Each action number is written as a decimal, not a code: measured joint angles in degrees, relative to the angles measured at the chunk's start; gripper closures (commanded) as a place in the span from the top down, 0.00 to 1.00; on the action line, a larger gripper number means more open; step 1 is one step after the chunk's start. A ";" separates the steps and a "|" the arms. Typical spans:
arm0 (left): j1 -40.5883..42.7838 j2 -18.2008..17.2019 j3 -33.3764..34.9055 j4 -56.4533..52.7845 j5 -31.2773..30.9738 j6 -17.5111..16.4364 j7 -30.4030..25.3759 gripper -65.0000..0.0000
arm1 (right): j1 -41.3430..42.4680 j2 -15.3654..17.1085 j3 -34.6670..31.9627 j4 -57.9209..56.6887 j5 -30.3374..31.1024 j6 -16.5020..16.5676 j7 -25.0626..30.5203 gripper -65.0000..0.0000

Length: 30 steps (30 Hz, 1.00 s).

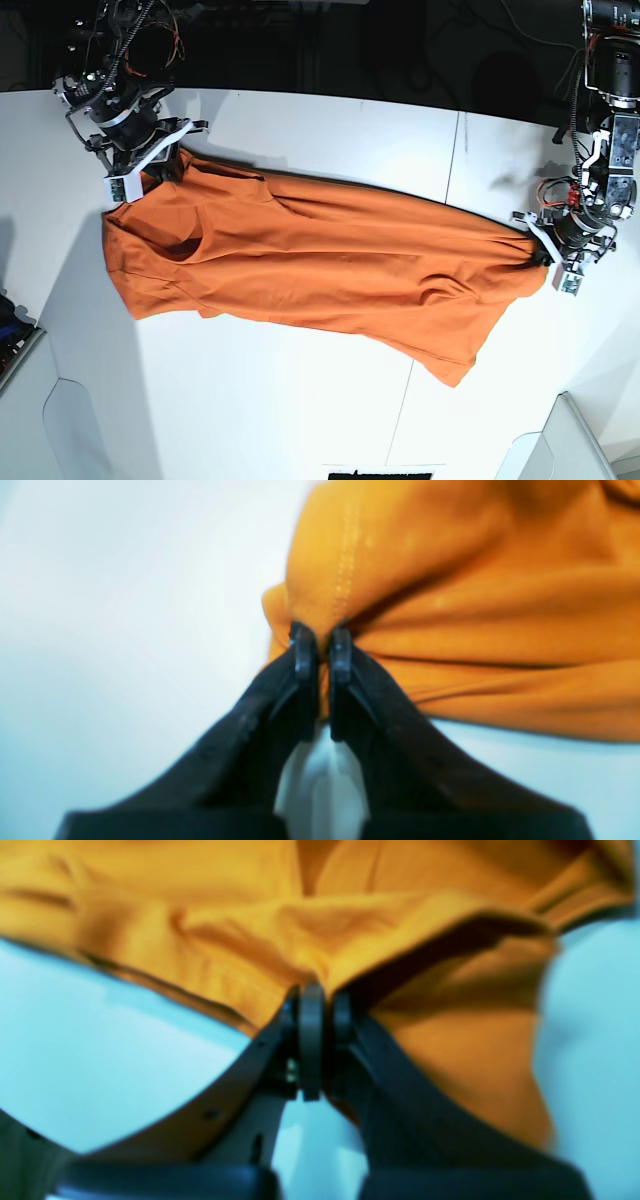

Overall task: Layout the t-shirt on the table in an organized manner, then fold the t-shirt properly
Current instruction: 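Pull the shirt taut between the grippers, stretching it lengthwise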

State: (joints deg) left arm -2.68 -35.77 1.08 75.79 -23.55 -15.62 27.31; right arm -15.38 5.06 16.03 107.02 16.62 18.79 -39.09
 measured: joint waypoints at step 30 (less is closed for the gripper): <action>14.43 -5.68 -0.68 19.67 -13.53 -16.76 8.26 0.24 | -18.03 0.02 21.64 14.84 14.99 7.82 -9.14 0.49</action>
State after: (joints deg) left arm 11.75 -41.45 0.40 95.46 -37.08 -32.38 35.57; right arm -33.41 5.08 37.67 121.86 31.62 26.61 -48.23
